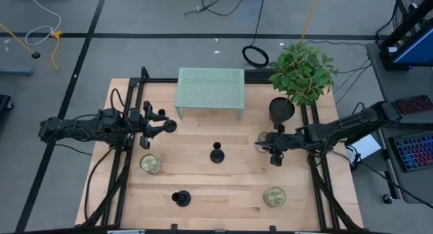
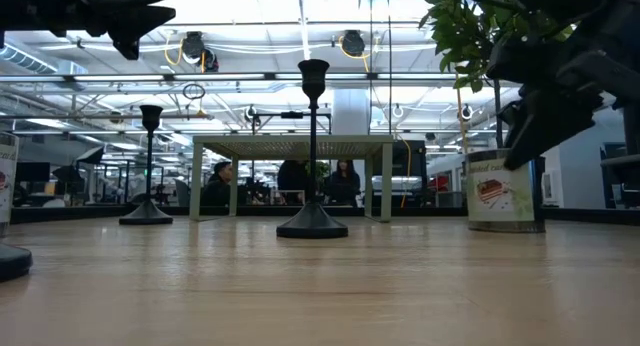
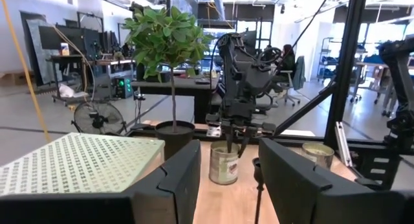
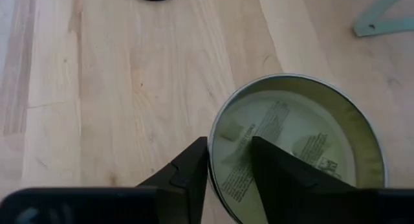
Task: Pick & Place candle stick holders
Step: Put the top scented candle on the shelf
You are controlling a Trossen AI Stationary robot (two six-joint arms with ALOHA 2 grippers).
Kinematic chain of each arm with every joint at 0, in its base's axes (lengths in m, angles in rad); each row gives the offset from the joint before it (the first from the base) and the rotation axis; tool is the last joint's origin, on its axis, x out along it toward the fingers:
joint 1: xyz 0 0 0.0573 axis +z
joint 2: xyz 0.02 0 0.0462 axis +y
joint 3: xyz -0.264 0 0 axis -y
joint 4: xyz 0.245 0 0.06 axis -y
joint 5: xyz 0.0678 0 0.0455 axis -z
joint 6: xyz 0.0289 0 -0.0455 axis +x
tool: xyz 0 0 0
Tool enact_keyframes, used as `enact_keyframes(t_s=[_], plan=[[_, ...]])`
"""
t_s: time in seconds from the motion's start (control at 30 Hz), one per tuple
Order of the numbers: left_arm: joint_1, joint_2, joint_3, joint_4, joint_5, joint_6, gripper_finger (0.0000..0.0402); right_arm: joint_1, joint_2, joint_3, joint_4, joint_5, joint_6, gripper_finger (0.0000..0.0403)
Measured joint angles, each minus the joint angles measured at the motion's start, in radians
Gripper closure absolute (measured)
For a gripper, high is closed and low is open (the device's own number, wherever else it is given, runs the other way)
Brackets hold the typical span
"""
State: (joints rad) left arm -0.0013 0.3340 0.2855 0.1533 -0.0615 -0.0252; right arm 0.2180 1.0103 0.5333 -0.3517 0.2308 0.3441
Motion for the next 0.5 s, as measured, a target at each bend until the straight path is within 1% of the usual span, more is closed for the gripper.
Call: enact_keyframes(t_s=[0.13,0.27,0.3,0.5], plan=[[0.0,0.0,0.0,0.001,0.0,0.001,0.024,0.0,0.0,0.001,-0.005,0.001,-0.017,0.0335],[0.0,0.0,0.0,0.001,0.0,-0.003,0.024,0.0,0.001,0.001,0.037,0.0,-0.022,0.0388],[0.0,0.0,0.0,0.001,0.0,-0.003,0.024,0.0,0.001,-0.001,0.059,-0.001,-0.027,0.0394],[0.0,0.0,0.0,0.001,-0.001,-0.004,0.024,-0.002,0.002,-0.001,0.233,-0.004,-0.065,0.0397]])
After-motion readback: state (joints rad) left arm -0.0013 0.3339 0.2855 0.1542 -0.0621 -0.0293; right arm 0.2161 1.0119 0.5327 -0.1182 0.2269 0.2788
